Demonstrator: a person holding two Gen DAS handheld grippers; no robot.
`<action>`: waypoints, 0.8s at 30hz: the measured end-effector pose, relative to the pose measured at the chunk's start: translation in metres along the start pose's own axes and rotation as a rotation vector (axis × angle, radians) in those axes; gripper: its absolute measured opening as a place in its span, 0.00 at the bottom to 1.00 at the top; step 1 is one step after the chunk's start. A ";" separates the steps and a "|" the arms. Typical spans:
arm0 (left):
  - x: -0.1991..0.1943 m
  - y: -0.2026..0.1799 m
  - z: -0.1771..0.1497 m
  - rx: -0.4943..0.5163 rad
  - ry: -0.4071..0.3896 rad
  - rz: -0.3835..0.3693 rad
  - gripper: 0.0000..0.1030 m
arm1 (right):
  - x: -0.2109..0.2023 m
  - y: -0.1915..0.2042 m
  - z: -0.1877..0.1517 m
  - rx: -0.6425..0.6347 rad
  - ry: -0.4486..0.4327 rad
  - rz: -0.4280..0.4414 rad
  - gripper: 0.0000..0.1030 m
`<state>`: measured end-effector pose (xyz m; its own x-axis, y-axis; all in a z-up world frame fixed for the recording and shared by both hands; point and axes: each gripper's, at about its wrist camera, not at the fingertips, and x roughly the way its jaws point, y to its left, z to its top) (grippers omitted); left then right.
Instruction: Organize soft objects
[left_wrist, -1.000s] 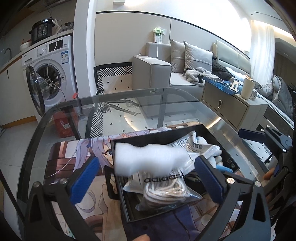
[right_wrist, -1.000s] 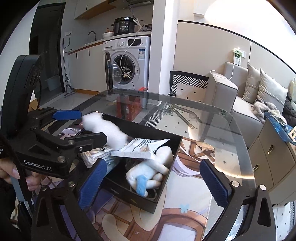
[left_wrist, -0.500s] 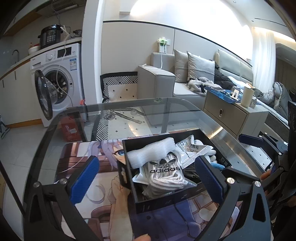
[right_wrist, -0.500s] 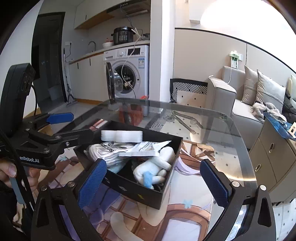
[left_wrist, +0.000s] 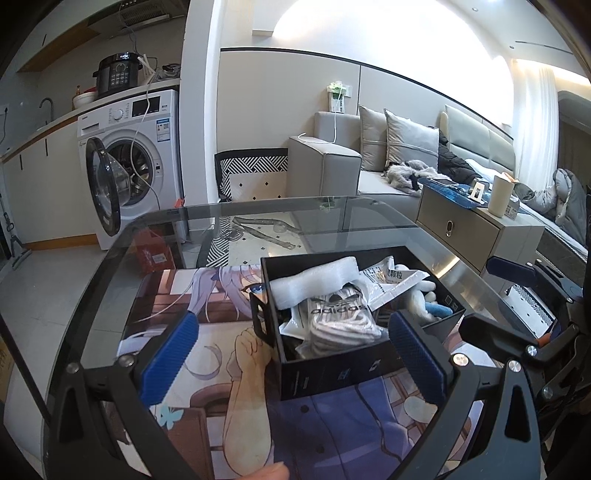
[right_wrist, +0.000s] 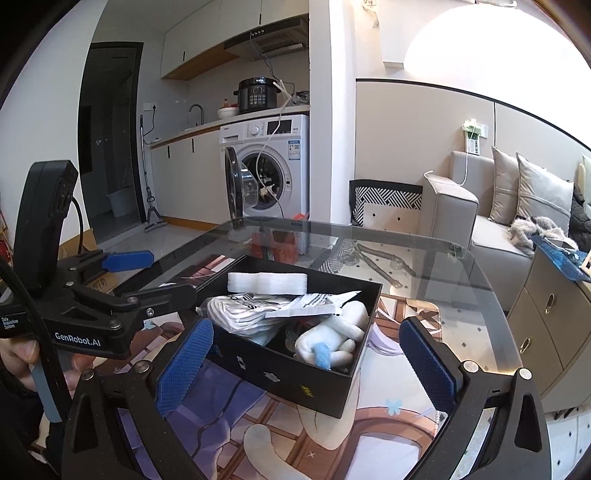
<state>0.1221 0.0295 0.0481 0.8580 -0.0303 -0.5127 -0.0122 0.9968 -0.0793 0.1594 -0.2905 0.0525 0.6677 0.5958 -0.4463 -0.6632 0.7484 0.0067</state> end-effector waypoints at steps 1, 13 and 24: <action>0.000 0.001 -0.002 -0.002 -0.004 0.003 1.00 | 0.000 0.000 -0.001 0.004 -0.004 0.000 0.99; 0.008 0.000 -0.018 0.003 -0.013 0.032 1.00 | 0.008 -0.004 -0.015 0.016 -0.015 0.006 0.99; 0.012 -0.002 -0.027 0.009 -0.022 0.043 1.00 | 0.012 -0.006 -0.019 0.014 -0.022 0.009 0.99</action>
<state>0.1187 0.0257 0.0195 0.8681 0.0146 -0.4962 -0.0449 0.9978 -0.0492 0.1649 -0.2930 0.0299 0.6688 0.6087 -0.4268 -0.6649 0.7466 0.0231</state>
